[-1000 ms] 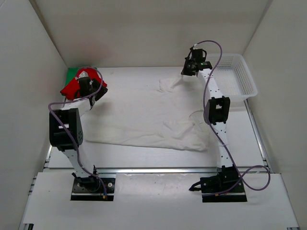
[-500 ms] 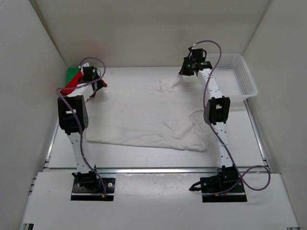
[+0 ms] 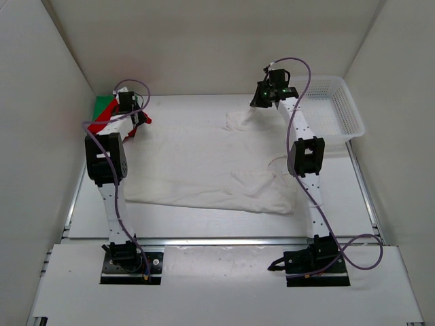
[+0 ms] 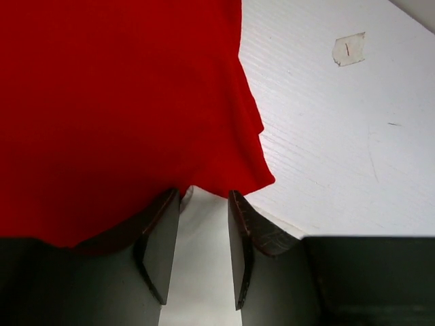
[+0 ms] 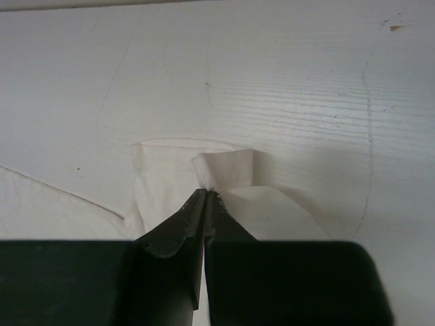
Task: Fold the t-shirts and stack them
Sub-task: Grap the side of the flattened tshirt furthest away from the robot with both arms
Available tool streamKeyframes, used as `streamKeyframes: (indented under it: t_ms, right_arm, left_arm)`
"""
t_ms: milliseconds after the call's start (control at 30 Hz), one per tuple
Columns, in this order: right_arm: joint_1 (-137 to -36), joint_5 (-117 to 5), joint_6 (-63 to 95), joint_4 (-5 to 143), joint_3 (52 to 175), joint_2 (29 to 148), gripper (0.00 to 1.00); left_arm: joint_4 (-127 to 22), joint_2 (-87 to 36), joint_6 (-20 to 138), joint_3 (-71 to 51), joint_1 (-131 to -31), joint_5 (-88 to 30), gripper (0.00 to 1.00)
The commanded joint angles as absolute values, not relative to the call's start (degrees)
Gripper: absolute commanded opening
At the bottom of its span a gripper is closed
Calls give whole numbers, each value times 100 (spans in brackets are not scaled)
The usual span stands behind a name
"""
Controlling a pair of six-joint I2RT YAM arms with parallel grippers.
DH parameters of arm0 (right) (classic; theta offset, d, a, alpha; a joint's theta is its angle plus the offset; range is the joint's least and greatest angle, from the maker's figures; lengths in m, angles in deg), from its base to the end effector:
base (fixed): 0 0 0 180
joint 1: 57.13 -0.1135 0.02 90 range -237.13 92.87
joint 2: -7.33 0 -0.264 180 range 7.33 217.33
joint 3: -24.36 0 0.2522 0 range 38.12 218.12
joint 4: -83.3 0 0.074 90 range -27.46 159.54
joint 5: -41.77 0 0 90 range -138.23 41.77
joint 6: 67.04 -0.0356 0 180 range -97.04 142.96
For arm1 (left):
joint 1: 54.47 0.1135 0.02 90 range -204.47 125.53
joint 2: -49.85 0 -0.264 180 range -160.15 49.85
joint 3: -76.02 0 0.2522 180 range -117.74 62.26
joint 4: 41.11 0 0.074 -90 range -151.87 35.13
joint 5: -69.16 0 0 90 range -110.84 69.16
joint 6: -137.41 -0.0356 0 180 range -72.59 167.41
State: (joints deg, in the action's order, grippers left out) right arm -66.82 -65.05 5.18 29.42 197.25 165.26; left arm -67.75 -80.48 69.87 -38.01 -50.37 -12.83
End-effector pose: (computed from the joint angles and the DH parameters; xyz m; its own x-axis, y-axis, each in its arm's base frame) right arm 0.5822 0.1099 0.2099 -0.7067 0.1759 -0.6854 -0.1756 0.8947 0.4107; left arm 0.5112 0.0416 0.1695 -0.5620 -0.4196 -0.7128 -0.4191 0.8874 -0.1920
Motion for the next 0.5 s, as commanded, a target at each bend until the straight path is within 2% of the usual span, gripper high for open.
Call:
streamKeyframes:
  t_ms: [0, 133, 200, 467]
  right_arm:
    - [-6679, -6625, 547, 3174, 19975, 16527, 0]
    - [-6671, -6616, 573, 3131, 19984, 16492, 0]
    - [-6680, -6616, 564, 3131, 19984, 16483, 0]
    - [-6670, -6573, 678, 2912, 19975, 16281, 1]
  left_arm:
    - [-6647, -7847, 6982, -3697, -4981, -1266, 45]
    - [-6630, -7918, 6956, -3733, -5007, -1345, 34]
    - [-6647, -7926, 6973, -3785, -5060, -1354, 21]
    - [-6455, -7436, 7245, -3374, -5034, -1529, 3]
